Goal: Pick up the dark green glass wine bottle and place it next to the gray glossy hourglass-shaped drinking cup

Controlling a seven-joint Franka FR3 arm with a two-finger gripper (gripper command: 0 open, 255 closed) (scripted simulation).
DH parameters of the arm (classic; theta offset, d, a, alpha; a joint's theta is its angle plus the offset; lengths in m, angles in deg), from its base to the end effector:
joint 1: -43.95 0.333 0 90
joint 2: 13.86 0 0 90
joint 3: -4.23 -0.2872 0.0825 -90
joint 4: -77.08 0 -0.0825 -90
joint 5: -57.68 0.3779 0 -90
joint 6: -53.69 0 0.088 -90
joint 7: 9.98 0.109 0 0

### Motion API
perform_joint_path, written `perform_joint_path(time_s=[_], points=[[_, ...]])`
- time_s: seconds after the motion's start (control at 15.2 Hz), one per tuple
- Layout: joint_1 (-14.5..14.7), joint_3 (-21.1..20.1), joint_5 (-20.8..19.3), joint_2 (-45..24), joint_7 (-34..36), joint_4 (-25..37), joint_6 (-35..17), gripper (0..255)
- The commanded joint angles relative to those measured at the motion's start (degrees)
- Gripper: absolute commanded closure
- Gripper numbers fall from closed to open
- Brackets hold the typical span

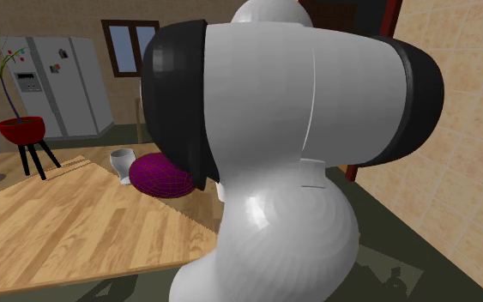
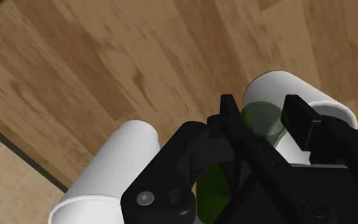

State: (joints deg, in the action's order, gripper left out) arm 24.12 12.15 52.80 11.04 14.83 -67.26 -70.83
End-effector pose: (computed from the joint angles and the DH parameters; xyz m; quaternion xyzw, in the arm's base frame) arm 0.3716 -0.1985 0.4118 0.9077 -0.4173 0.0429 0.0079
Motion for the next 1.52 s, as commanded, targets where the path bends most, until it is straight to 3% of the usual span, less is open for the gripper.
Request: perform_joint_path(time_s=[0.0, 1.25, 1.45], points=[[0.0, -0.1, 0.0, 0.7, 0.0, 1.1, 1.8, 255], [0.3, -0.9, 0.6, 3.4, -0.2, 13.4, 16.8, 255], [1.9, -4.1, 1.8, 2.8, 4.0, 13.7, 16.7, 255]])
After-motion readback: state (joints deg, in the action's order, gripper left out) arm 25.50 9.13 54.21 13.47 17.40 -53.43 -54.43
